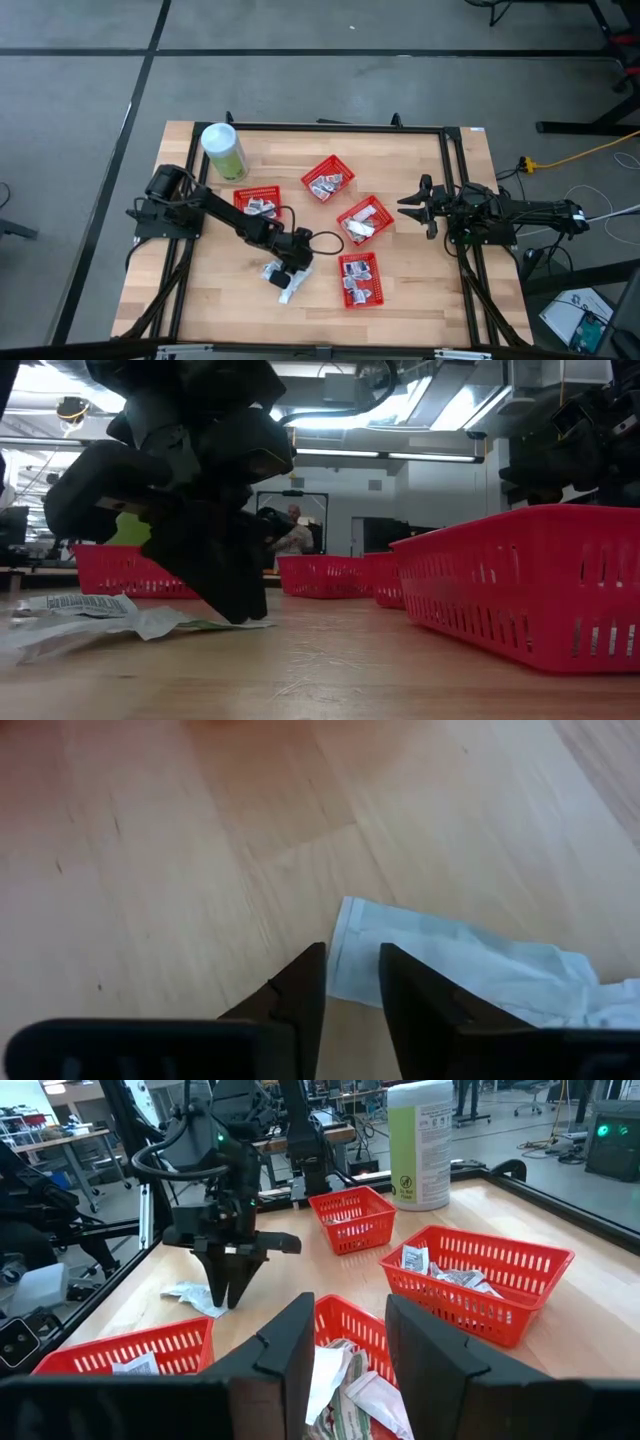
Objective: Pick & Place First Aid Supplies
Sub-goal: Put the green bandage into the red container
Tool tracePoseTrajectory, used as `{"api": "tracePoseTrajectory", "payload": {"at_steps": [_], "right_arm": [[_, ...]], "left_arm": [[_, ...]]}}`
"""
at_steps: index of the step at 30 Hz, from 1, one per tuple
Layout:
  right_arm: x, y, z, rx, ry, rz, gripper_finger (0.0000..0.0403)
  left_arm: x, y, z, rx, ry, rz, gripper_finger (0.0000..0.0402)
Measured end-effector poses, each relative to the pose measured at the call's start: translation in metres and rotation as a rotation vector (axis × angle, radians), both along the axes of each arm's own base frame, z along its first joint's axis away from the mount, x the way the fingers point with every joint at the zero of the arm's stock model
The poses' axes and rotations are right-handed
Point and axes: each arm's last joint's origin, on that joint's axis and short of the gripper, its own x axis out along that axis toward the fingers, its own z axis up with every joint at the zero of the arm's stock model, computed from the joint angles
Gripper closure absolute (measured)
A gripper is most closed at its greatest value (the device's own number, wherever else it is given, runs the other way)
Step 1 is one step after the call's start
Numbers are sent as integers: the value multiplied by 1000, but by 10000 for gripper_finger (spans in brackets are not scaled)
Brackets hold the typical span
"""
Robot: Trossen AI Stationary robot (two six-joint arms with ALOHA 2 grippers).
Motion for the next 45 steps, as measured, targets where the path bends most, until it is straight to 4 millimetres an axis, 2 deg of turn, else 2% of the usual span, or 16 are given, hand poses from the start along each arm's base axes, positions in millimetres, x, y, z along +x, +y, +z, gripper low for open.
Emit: {"api": "tracePoseTrajectory", "payload": {"at_steps": [4,11,22,32,45], "right_arm": [[0,0,0,-1,0,0,276],[0,0,0,0,0,0,276],[0,0,0,-1,0,0,276],[0,0,0,0,0,0,276],[0,0,0,-1,0,0,276]], "left_arm": [[1,0,0,14,-9,12,324],[1,3,-1,21,-11,25,392],[-1,6,8,66,-47,31,399],[-2,11,44,98,-181,57,400],[-10,33,94,120,-351,144,399]]}}
